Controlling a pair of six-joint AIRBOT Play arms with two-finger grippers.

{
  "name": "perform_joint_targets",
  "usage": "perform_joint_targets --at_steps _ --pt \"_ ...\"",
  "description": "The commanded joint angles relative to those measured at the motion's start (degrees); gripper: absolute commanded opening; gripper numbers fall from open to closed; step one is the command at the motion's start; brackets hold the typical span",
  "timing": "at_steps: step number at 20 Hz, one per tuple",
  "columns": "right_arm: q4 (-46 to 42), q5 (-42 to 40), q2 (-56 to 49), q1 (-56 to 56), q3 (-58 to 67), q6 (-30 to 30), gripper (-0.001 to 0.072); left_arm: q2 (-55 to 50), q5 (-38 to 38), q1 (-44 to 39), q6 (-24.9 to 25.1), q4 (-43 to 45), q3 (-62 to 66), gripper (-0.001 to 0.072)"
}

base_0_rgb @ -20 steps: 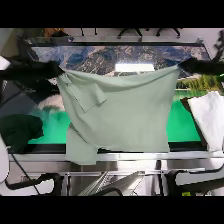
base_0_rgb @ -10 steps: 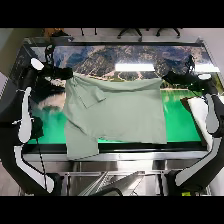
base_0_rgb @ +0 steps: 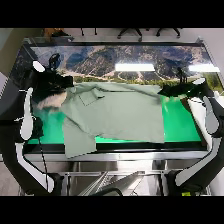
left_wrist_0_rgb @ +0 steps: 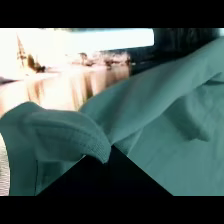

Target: Fold the shirts.

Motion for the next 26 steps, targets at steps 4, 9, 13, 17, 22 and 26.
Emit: perform_joint_targets --at_steps 4,9,13,17,22,26 --pt "-2.4 1.6 4.3 -0.2 -2.1 1.0 0.0256 0.0 -7.5 1.4 -0.8 2.3 1.0 0.0020" --pt "-10.3 10.7 16.0 -4.7 -4.2 6.1 0.0383 1.6 -30.0 7.8 -9.6 2.3 10.6 0.0696" --pt "-12.0 11.8 25.4 -10.7 -21.7 7.5 0.0367 15.5 -27.3 12.1 -7.0 2.1 -17.8 0.0598" --pt "-12.2 9.7 33.0 -17.7 -37.3 7.3 0.0364 26.7 -12.1 12.9 2.5 1.7 -47.0 0.0598" --pt "-12.0 11.4 36.2 -18.6 -42.0 5.8 0.0363 23.5 -2.4 13.5 14.0 -7.9 -52.9 0.0598" --pt "-12.1 14.1 36.2 -18.6 -42.0 5.4 0.0363 15.5 -8.1 14.2 15.3 -8.3 -43.6 0.0598"
